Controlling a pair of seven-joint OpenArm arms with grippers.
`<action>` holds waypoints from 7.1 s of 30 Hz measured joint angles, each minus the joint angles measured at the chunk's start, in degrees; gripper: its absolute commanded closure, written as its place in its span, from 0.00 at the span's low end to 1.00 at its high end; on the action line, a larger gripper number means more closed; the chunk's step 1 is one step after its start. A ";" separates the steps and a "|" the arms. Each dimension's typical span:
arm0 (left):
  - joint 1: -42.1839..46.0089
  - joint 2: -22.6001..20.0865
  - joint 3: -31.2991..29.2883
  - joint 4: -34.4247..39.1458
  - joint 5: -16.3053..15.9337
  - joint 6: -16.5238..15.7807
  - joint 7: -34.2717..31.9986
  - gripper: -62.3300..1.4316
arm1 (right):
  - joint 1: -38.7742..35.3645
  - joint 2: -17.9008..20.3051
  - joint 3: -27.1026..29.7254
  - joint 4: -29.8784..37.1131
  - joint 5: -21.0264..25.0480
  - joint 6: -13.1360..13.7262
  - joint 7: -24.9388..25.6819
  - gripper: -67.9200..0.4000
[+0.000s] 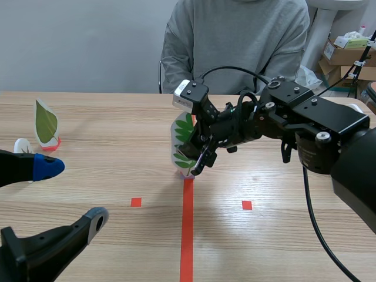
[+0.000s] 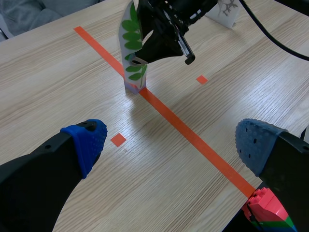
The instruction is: Do the leaf sorting experiment
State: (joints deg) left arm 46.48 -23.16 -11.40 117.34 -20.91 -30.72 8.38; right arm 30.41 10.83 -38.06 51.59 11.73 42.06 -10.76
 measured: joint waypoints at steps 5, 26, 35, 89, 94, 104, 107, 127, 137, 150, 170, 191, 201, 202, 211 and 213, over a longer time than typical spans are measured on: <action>0.00 0.00 0.00 0.00 0.00 0.00 0.00 0.09 | 0.00 0.00 0.00 0.00 0.02 0.00 -0.46 0.90; 0.00 0.00 0.00 0.00 0.00 0.00 0.00 0.09 | -0.66 0.70 0.13 3.78 5.64 -4.33 -6.03 0.96; 0.00 0.00 0.00 0.00 -0.02 0.00 -0.02 0.09 | -8.17 6.75 8.44 24.06 8.92 -14.16 -17.51 0.97; 0.00 0.00 0.00 0.00 0.00 0.02 0.00 0.09 | -36.79 16.48 51.82 19.76 11.63 -12.50 -7.74 0.65; 0.00 0.00 0.00 0.00 0.00 0.02 0.00 0.09 | -36.79 16.48 51.82 19.76 11.02 -12.50 -7.72 0.36; 0.00 0.00 0.00 0.00 0.00 0.02 0.00 0.09 | -36.79 16.48 51.84 19.76 10.80 -12.46 -7.52 0.18; 0.00 0.00 0.00 0.00 0.00 0.02 0.00 0.09 | -37.05 16.46 52.59 20.00 10.82 -10.62 -7.72 0.18; 0.00 0.00 0.00 0.00 -0.02 0.00 0.00 0.09 | -59.30 9.88 54.95 58.66 10.16 -5.44 -14.19 0.15; 0.00 0.00 0.00 0.00 0.02 0.09 0.00 0.09 | -56.00 19.19 45.03 60.17 13.18 -11.10 -15.30 0.15; 0.00 0.00 0.00 0.00 0.02 0.20 0.00 0.09 | -55.87 26.51 31.65 62.07 17.79 -18.29 -16.57 0.15; 0.00 0.00 0.00 0.00 0.02 0.20 0.00 0.09 | -55.87 25.79 30.86 62.05 13.18 -18.36 -15.28 0.15; 0.00 0.00 0.00 0.00 0.02 0.20 0.00 0.09 | -55.84 21.86 30.86 62.05 10.12 -18.34 -15.06 0.15; 0.00 0.00 0.00 0.00 0.02 0.20 0.00 0.09 | -55.84 21.86 30.86 62.05 9.22 -18.32 -15.06 0.15; 0.00 0.00 0.00 0.00 0.02 0.20 0.00 0.09 | -55.84 21.86 30.86 62.05 9.22 -18.32 -15.06 0.15; 0.00 0.00 0.00 0.00 0.02 0.20 0.00 0.09 | -55.84 21.86 30.86 62.05 9.20 -18.32 -15.06 0.15; 0.00 0.00 0.00 0.00 0.02 0.20 0.00 0.09 | -55.84 21.86 30.86 62.05 9.20 -18.34 -15.06 0.15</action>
State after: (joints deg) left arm 46.48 -23.16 -11.40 117.34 -20.88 -30.52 8.38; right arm -25.43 32.69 -7.20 113.65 20.93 23.73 -25.82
